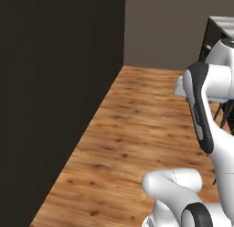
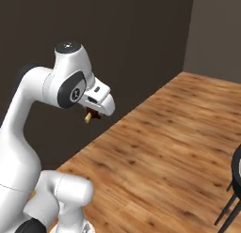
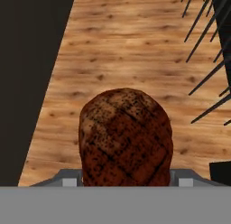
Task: Take the cheese, steak, and avocado from the fridge and place them on the plate on the dining counter to create an appetizer plate.
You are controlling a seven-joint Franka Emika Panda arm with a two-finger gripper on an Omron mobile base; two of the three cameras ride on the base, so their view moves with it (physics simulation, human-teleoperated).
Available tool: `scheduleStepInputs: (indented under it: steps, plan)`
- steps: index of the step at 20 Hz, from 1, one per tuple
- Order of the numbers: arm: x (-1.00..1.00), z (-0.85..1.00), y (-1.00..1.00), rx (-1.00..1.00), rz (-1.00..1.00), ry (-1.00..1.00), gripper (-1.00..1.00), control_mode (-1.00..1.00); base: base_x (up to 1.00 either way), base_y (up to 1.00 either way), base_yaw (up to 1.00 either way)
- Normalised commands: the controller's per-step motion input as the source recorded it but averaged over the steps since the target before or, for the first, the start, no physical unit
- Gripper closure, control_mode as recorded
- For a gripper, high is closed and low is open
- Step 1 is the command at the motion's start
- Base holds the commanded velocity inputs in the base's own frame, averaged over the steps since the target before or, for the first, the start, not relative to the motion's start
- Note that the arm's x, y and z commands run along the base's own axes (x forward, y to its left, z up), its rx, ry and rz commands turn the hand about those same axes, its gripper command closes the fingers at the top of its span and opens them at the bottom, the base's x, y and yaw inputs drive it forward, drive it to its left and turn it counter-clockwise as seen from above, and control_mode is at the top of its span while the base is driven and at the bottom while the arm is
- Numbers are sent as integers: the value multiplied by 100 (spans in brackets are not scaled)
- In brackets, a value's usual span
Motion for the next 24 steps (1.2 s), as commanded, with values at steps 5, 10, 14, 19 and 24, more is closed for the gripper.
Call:
scheduleStepInputs:
  steps: [5, 10, 14, 19, 24]
  plan:
    - [0, 0, 0, 0, 0, 0, 100, 100, 100, 0, -39]
    - [0, 0, 0, 0, 0, 0, 100, 100, 100, 15, -41]
    - [0, 0, 0, 0, 0, 0, 100, 100, 100, 30, -43]
    - [0, 0, 0, 0, 0, 0, 100, 100, 100, 48, -43]
    - [0, 0, 0, 0, 0, 0, 100, 100, 100, 58, -41]
